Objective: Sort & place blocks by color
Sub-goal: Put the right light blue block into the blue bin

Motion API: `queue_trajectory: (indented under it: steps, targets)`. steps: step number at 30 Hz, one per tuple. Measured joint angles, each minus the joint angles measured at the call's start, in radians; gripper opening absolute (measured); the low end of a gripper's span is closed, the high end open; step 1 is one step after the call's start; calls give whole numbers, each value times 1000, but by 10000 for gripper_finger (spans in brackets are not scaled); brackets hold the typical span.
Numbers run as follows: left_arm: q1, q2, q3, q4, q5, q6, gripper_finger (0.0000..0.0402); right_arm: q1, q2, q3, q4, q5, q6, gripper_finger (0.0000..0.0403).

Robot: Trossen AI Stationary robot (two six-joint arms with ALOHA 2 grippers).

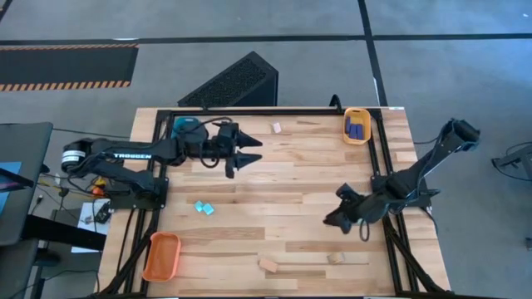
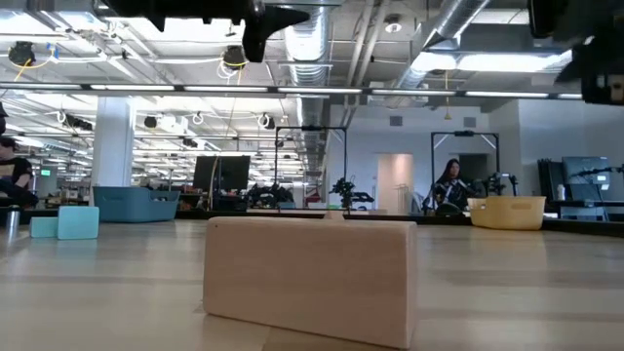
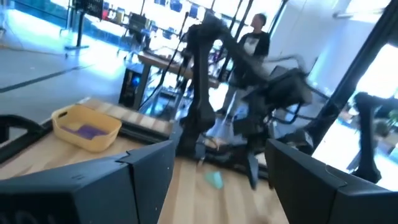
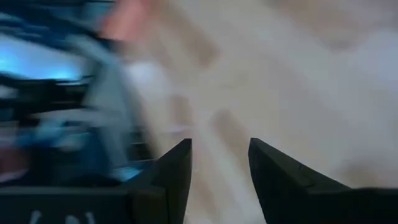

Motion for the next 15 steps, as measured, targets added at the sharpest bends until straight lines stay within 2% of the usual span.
queue_trajectory:
  steps: [3,6,9,11,13,15]
  targets:
    - [0,-21,0,1,0,-34,240,0,-45,-45,175,-49,-49,171]
    - [-5,-34,0,22,-1,-83,240,0,-109,-46,154,-35,-113,162]
    - [-22,-37,0,46,-70,-133,240,-4,-158,-46,-26,79,-123,152]
    - [-43,-36,0,15,-151,-171,240,-5,-170,-46,-190,149,-55,144]
    - [-68,-35,0,-6,-209,-207,240,-4,-167,-47,-345,157,43,135]
    - [-102,-35,0,-12,-237,-229,240,0,-150,-47,-463,106,112,127]
